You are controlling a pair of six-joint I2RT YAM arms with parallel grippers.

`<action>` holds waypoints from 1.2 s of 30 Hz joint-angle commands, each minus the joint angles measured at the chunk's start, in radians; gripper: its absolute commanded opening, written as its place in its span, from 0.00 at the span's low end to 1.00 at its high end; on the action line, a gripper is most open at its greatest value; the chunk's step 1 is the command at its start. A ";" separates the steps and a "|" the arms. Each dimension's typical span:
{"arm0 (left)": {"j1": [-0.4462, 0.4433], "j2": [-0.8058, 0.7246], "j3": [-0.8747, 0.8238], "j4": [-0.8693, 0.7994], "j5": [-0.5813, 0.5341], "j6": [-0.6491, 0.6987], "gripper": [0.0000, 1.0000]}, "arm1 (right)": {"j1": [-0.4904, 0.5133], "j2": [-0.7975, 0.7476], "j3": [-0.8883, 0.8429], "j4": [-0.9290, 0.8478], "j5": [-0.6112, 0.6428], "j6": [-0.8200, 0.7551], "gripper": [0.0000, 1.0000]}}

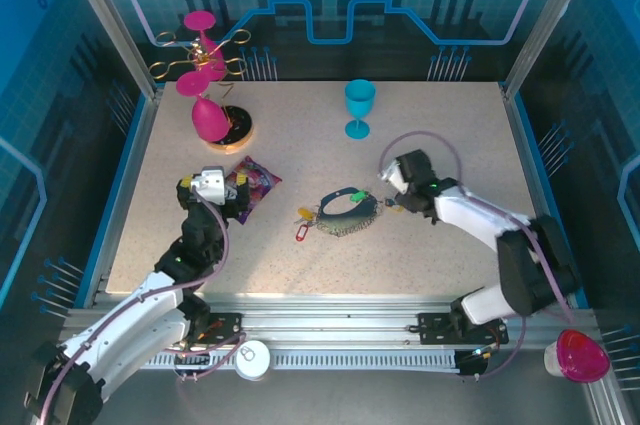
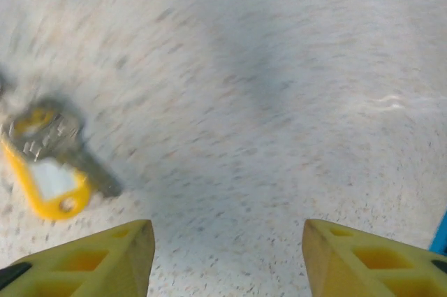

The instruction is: Put the keys on the keyring

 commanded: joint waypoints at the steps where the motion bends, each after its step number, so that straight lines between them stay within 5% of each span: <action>1: 0.045 0.014 -0.018 0.013 0.007 0.030 0.99 | -0.138 -0.177 -0.108 0.217 -0.289 0.295 0.66; 6: 0.168 0.074 -0.067 0.085 0.158 -0.028 0.99 | -0.310 -0.209 -0.321 0.607 -0.373 0.456 0.72; 18: 0.323 0.498 -0.138 0.626 0.386 -0.021 0.99 | -0.350 0.186 -0.503 1.416 -0.569 0.443 0.74; 20: 0.337 0.593 -0.127 0.738 0.442 0.001 0.99 | -0.354 0.128 -0.474 1.261 -0.545 0.440 0.75; 26: 0.348 0.933 -0.101 1.094 0.494 0.048 0.99 | -0.352 0.152 -0.410 1.173 -0.515 0.461 0.78; 29: 0.361 0.868 -0.039 0.875 0.389 -0.035 0.99 | -0.352 0.154 -0.410 1.174 -0.513 0.462 0.79; 36: 0.360 0.874 -0.001 0.818 0.393 -0.025 0.99 | -0.351 0.152 -0.410 1.177 -0.498 0.468 0.81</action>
